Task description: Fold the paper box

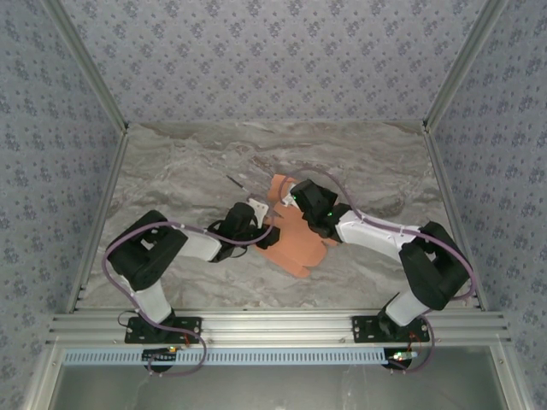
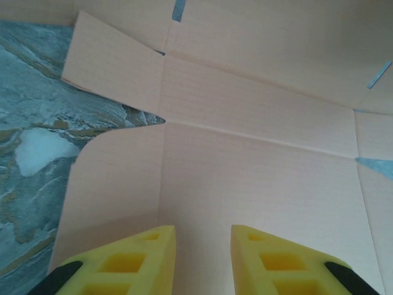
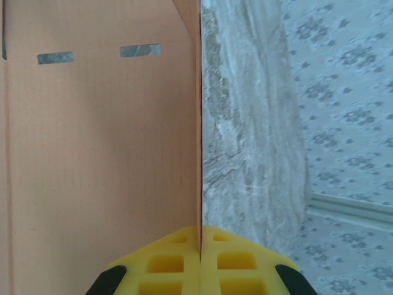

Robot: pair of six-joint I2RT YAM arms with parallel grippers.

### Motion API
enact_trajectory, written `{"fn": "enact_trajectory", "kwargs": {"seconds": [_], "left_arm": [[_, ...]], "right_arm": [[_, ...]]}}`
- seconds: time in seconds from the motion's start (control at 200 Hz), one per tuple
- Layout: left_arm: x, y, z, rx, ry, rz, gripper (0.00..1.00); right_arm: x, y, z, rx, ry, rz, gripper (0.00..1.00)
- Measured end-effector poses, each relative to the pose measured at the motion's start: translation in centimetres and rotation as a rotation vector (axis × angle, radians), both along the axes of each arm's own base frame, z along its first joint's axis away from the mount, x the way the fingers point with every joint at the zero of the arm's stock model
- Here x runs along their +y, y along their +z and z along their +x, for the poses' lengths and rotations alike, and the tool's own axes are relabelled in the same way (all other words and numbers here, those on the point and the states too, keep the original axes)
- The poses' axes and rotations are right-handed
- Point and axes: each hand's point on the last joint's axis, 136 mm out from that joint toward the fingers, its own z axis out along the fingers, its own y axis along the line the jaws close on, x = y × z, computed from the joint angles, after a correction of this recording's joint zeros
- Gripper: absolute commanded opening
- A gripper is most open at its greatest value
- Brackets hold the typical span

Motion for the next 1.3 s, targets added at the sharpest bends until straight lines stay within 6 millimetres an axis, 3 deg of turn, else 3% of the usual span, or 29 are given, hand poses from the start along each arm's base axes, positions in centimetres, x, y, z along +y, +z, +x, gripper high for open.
{"fn": "enact_trajectory", "kwargs": {"seconds": [0.37, 0.605, 0.775, 1.299], "left_arm": [[2.7, 6.6, 2.0, -0.109, 0.087, -0.075, 0.38], [6.7, 9.1, 3.5, -0.132, 0.205, -0.061, 0.42], [8.6, 10.0, 3.8, -0.137, 0.263, -0.043, 0.43], [9.0, 9.1, 3.4, -0.104, 0.268, -0.011, 0.44]], "right_arm": [[0.7, 0.7, 0.5, -0.131, 0.066, -0.065, 0.01], [0.8, 0.5, 0.4, -0.175, 0.105, -0.092, 0.01], [1.2, 0.7, 0.3, -0.212, 0.134, -0.104, 0.01], [2.6, -0.5, -1.5, -0.261, 0.190, -0.091, 0.01]]}}
